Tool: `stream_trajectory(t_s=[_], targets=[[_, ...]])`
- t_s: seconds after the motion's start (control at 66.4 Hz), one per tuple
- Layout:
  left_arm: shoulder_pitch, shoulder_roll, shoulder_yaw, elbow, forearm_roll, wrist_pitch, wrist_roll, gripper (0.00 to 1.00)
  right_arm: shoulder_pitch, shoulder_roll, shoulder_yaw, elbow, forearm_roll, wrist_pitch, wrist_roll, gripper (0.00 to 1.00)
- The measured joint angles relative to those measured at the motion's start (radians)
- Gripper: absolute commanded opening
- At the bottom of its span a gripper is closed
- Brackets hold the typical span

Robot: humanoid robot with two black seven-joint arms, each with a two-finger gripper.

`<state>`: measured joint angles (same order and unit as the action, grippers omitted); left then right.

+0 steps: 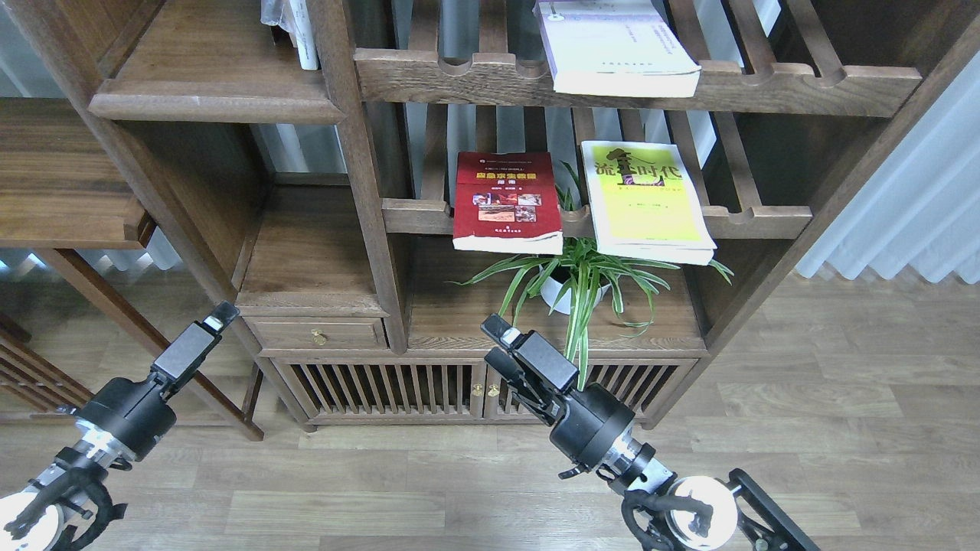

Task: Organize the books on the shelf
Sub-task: 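Move the right gripper toward the yellow book on the middle shelf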

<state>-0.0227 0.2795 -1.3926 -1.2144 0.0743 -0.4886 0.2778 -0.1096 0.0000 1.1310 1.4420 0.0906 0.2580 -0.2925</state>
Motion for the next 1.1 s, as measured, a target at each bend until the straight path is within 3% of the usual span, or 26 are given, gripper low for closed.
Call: stream_trajectory(t_s=[0.362, 0.723, 1.1], targets=[[-0.064, 0.009, -0.018, 0.035, 0.000, 0.000, 0.001, 1.00, -0.006, 0.000, 0.002, -0.027, 0.005, -0.037, -0.002, 1.00], [0.012, 0.015, -0.071, 0.032, -0.001, 0.000, 0.001, 1.00, -0.008, 0.000, 0.003, -0.025, 0.005, -0.042, -0.002, 1.00], [0.004, 0.036, -0.080, 0.032, -0.001, 0.000, 0.001, 1.00, -0.001, 0.000, -0.027, -0.025, 0.025, -0.096, -0.002, 1.00]])
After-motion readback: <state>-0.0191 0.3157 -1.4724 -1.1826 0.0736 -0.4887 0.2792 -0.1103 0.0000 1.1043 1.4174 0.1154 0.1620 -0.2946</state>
